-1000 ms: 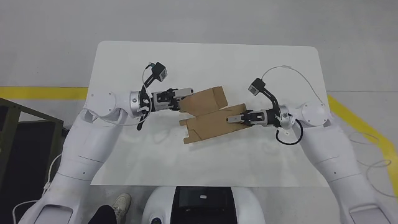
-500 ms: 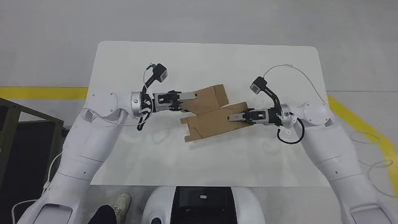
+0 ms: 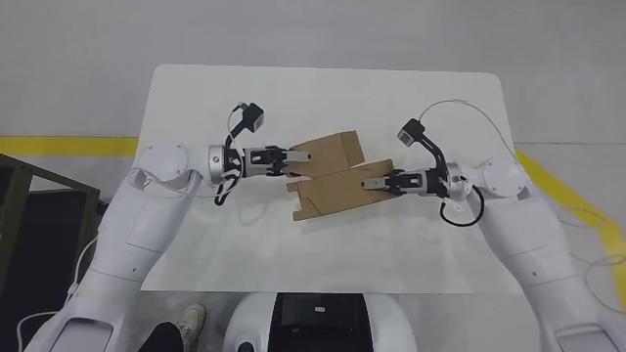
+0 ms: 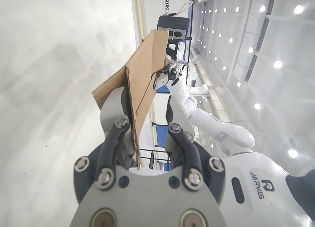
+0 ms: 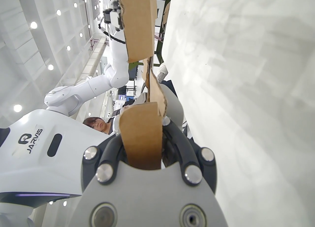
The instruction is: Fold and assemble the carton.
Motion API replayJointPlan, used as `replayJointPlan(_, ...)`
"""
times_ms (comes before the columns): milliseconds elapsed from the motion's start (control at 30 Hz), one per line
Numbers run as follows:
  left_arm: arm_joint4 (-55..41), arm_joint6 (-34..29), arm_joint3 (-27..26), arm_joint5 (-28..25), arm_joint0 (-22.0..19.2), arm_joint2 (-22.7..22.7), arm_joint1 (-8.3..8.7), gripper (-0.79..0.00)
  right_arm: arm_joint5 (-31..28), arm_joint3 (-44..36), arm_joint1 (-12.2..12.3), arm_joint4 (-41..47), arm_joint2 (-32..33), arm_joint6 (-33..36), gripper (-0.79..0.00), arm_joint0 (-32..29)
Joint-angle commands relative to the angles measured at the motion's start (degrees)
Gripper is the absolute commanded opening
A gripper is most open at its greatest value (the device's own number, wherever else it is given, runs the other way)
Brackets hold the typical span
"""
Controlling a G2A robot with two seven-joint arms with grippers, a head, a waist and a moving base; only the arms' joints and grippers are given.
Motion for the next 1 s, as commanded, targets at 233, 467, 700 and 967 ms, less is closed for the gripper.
replayJointPlan(233,0.46,-0.05,0.22,0.25,-0.43,0.73,0.08,-0.785,0.47,-1.5,0.37,-0.18,0.57,-0.38,-0.785,-0.62)
replayJointPlan(467,0.01,0.32,0.06,-0.09,-0.34,0.67,0.2,-0.785,1.09,-1.57,0.51,0.48,0.91,-1.74,0.0,-1.14)
replayJointPlan(700,-1.26,0.46,-1.31,-0.99,0.35,-0.25,0.47,-0.785,1.35,0.03,1.16,-4.78,2.66,-5.76,0.0,-0.34)
replayJointPlan(967,-1.6,0.08,-3.25,-1.52,1.35,-0.71,0.79,-0.785,-0.82,-4.88,2.39,-3.7,8.03,-8.78,0.0,-2.47)
